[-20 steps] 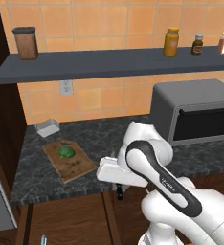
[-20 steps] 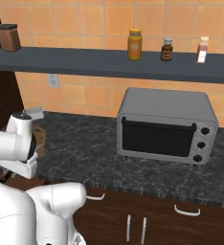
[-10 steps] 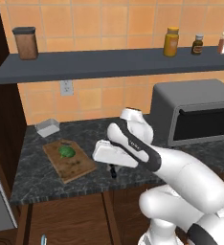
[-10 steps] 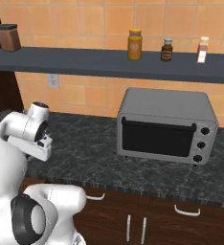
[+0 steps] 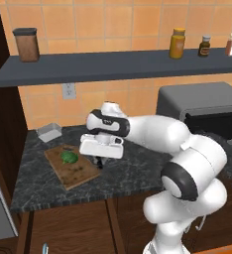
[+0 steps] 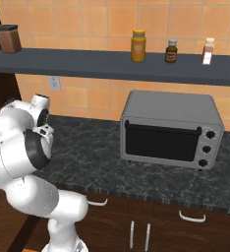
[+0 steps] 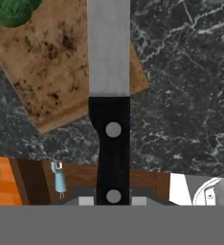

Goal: Place the appropriate cutting tool for cutting the broccoli skin on the cutting board.

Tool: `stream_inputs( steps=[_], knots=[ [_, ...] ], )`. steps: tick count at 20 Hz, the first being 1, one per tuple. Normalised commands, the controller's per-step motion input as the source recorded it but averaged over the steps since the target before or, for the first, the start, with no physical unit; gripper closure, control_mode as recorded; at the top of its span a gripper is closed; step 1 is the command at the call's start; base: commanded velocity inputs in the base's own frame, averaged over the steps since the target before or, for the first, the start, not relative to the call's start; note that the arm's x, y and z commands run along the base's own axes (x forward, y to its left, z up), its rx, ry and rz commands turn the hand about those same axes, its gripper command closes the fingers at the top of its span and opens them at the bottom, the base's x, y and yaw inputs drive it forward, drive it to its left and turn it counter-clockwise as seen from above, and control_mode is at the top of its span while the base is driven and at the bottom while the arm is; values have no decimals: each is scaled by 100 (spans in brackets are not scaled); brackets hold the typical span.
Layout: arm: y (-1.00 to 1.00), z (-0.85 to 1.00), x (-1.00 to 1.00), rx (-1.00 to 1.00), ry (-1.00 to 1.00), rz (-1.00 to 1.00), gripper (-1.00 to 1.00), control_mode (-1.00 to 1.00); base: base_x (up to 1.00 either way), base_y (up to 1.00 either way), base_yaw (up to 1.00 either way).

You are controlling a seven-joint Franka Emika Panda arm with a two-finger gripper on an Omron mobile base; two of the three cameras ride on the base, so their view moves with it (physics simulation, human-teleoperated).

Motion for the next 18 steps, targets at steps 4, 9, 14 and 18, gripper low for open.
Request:
stream_inputs(
  steps=[4,9,14,18],
  knots=[
    [51,-29,52,-13,7,1,100,-100,0,0,0],
    [34,-31,4,-8,1,0,100,-100,0,0,0],
    [13,-40,0,-6,0,0,100,-100,0,0,0],
    [7,-45,0,-4,0,0,100,-100,0,0,0]
  ],
)
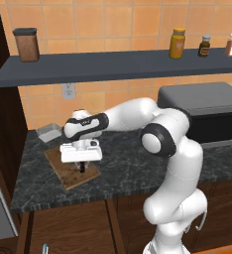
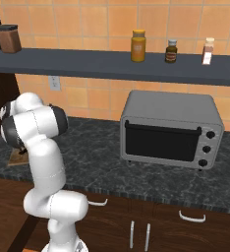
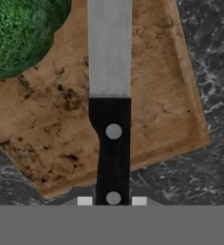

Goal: Place the appropriate cutting tool for cutting the broccoli skin on the cutting board.

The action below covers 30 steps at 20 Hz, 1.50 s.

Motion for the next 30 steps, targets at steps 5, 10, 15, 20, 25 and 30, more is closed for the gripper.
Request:
stream_inputs(
  steps=[5,10,15,20,25,30],
  knots=[
    [13,-29,1,0,0,0,100,-100,0,0,0],
    [12,-28,1,0,0,0,100,-100,0,0,0],
    [1,-24,4,0,0,0,-100,-100,0,0,0],
    [0,-8,1,0,-1,1,-100,-100,0,0,0],
    [-2,41,-2,0,-5,9,-100,-100,0,0,0],
    [-43,93,-57,0,-25,7,-100,-100,0,0,0]
  ],
)
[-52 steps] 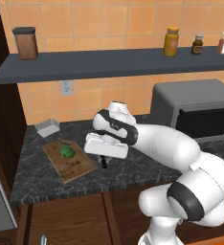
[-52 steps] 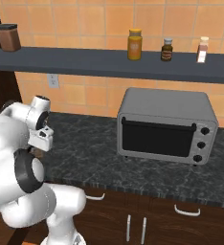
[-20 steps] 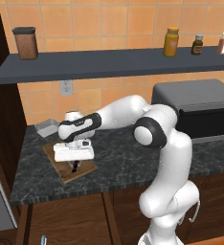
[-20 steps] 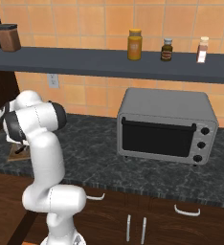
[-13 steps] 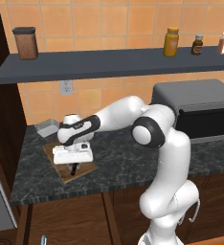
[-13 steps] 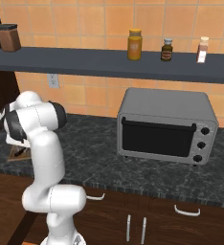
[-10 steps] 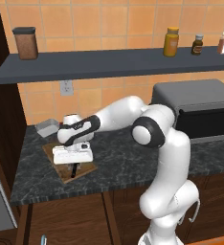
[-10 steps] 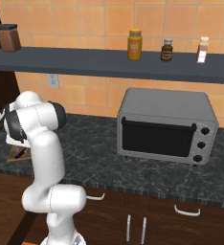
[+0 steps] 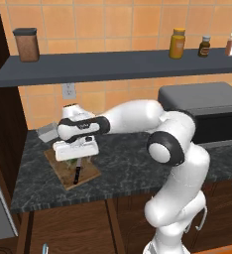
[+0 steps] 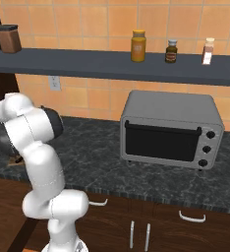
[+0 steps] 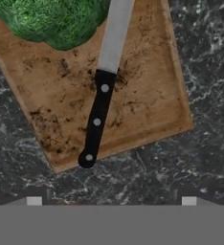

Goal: Place the appropriate cutting tool for cutting the broccoli skin on the cutting board.

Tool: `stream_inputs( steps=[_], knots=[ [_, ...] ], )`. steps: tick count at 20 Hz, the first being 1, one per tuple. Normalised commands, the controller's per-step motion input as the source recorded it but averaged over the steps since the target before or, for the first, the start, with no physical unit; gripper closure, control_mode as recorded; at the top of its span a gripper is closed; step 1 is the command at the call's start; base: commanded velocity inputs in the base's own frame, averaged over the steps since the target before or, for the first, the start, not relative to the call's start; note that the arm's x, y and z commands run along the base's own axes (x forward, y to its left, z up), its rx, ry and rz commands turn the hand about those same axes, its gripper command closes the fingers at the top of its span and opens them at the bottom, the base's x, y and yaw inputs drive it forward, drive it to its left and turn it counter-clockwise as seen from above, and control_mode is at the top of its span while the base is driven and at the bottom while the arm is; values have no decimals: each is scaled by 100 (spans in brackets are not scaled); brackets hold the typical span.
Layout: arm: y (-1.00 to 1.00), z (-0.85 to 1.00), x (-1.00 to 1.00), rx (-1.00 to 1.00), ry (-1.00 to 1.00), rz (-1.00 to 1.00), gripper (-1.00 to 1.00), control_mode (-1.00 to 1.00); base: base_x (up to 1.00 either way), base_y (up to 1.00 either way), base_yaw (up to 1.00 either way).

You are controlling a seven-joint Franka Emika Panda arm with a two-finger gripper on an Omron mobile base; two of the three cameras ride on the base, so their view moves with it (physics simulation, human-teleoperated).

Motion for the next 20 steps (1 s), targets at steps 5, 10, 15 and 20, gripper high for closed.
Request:
stream_inputs(
  steps=[5,10,15,20],
  knots=[
    [-96,66,-98,0,-21,7,-100,-100,0,0,0],
    [-100,59,-100,7,-24,0,-100,-100,0,0,0],
    [-98,68,-100,6,-18,1,-100,-100,0,0,0],
    [-97,56,-100,4,-24,3,-100,-100,0,0,0]
  ],
)
